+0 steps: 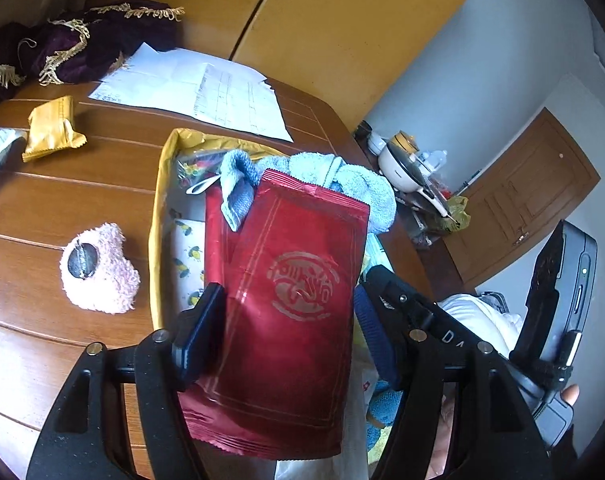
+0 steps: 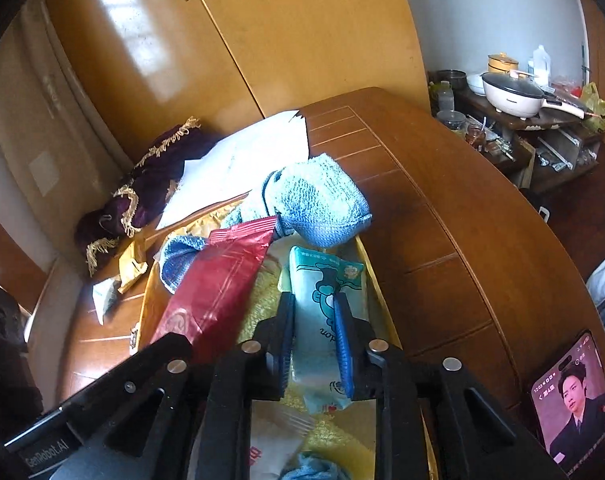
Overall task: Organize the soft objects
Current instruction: 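Carry the red bag and tissue pack into the box and release both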
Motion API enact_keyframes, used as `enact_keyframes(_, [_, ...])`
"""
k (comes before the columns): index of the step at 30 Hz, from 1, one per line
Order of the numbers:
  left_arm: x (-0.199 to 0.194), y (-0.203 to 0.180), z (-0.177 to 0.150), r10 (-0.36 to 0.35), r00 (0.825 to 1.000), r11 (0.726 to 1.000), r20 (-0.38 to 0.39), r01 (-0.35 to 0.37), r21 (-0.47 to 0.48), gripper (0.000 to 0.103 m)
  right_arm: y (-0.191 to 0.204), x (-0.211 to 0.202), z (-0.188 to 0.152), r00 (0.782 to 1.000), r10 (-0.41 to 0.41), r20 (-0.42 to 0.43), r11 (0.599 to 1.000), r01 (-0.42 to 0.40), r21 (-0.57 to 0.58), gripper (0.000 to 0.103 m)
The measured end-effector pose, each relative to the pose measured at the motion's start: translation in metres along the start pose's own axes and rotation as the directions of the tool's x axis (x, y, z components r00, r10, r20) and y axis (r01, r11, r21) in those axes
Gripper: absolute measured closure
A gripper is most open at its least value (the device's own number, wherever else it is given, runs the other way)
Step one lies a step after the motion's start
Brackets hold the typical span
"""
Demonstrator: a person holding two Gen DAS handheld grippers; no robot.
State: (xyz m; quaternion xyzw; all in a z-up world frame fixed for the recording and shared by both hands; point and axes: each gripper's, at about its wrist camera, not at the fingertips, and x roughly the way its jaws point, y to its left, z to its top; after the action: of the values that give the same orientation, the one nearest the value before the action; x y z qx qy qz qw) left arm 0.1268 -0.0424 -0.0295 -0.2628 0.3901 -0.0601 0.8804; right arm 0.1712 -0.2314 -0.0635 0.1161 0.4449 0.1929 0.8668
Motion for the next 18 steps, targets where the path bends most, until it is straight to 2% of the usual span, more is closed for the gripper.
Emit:
enact_keyframes(1, [-0.002, 0.002, 0.001, -0.015, 1.0, 1.0, -0.001, 0.015, -0.009, 0.035, -0.001, 0.0, 0.0, 1.0, 0.01, 0.002, 1.0, -0.01, 0.008, 0.071])
enact_keyframes(3, [-0.006, 0.007, 0.003, -0.055, 0.998, 0.998, 0.009, 0.055, -0.033, 0.03, -0.005, 0.002, 0.0, 1.0, 0.012, -0.004, 1.0, -0.012, 0.02, 0.066])
enact_keyframes(6, [-0.007, 0.011, 0.005, -0.013, 0.999, 0.998, 0.035, 0.015, -0.055, 0.027, -0.009, 0.006, -0.001, 0.999, -0.026, -0.022, 0.998, 0.027, 0.049, 0.066])
enact_keyframes(8, [-0.005, 0.009, 0.004, 0.017, 0.999, 0.999, 0.044, -0.016, -0.03, 0.027, -0.012, 0.005, -0.003, 0.999, -0.046, -0.023, 0.997, 0.047, 0.067, 0.067])
enact_keyframes(11, [-0.003, -0.001, 0.0, 0.061, 0.996, 0.998, 0.06, -0.063, 0.03, 0.027, -0.02, 0.007, -0.006, 0.999, -0.019, -0.048, 0.996, 0.024, 0.091, 0.067])
enact_keyframes(13, [-0.001, -0.003, -0.001, 0.055, 0.997, 0.997, 0.054, -0.058, 0.055, 0.026, -0.026, 0.005, -0.007, 0.999, -0.023, -0.047, 0.992, 0.028, 0.12, 0.069])
enact_keyframes(18, [0.0, 0.004, 0.003, 0.025, 0.998, 0.999, 0.057, -0.027, 0.029, 0.027, -0.024, 0.0, -0.015, 0.995, -0.089, -0.036, 0.988, 0.093, 0.123, 0.07])
